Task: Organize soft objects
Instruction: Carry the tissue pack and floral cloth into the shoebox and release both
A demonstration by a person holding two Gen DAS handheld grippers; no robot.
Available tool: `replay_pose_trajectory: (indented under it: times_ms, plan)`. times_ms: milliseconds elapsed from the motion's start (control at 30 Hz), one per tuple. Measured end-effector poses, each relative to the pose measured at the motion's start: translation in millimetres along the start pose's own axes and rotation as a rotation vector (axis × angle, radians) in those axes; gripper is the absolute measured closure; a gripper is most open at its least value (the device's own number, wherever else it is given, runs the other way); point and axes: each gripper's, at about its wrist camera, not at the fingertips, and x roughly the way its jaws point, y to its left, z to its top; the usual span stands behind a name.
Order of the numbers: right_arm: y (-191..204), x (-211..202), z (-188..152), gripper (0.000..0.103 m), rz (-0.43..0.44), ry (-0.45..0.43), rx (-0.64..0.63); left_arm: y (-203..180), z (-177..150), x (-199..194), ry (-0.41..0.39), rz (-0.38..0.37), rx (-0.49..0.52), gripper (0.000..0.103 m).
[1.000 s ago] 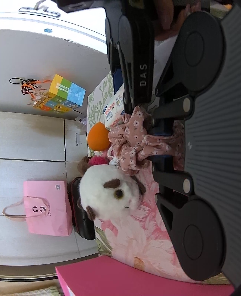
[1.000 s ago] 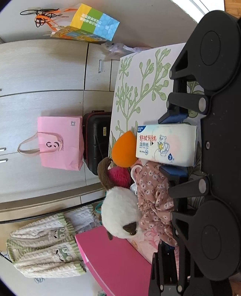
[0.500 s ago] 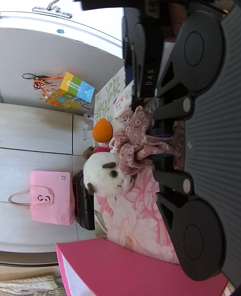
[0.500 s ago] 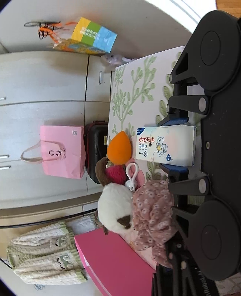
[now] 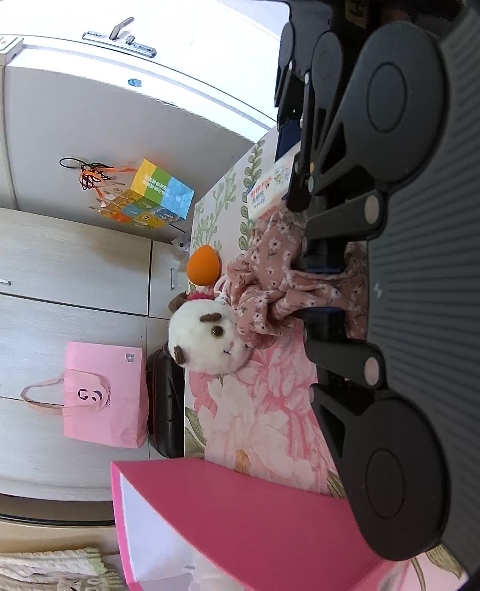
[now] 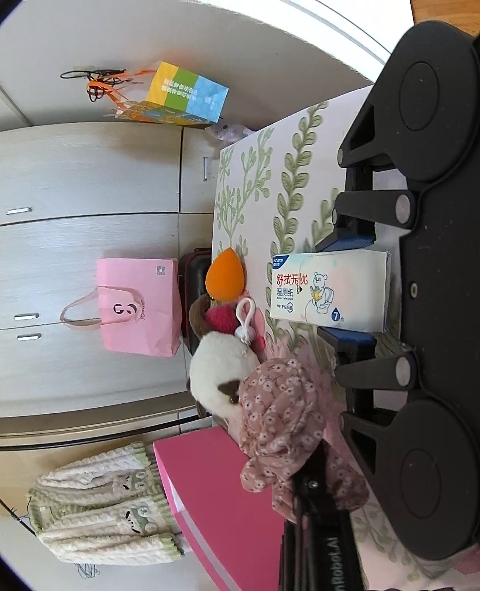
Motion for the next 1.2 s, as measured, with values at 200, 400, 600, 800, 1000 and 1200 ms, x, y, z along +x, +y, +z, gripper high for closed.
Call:
replay_pose_trajectory:
  times_ms: [200, 400, 600, 800, 1000, 1200]
  plan:
    - [17.7, -15.8, -6.9, 0.058, 0.038, 0.024, 0.001, 4.3, -4.0, -27.4, 0.002, 0.001, 0.035, 0.089]
    - [33.0, -30.9, -9.9, 0.058, 0.083, 0.075, -0.014, 11.9, -9.8, -62.0, 0.025, 0.012, 0.061, 0.089]
    - [45.5, -56.7, -14.3, 0.058, 0.142, 0.11, -0.075, 17.6, -19.4, -89.7, 0.06, 0.014, 0.079, 0.089]
    - [59.3, -83.3, -12.4, 0.058, 0.199, 0.122, -0.135, 27.9, -26.2, -108.2, 0.103, -0.002, 0.065, 0.089]
    - [81.6, -102.2, -2.0, 0.058, 0.299, 0.163, -0.191, 42.1, -27.4, -131.5, 0.151, -0.036, 0.047, 0.089]
    - [109.6, -116.6, 9.3, 0.058, 0.407, 0.203, -0.245, 63.0, -25.7, -167.6, 0.192, -0.051, 0.042, 0.089]
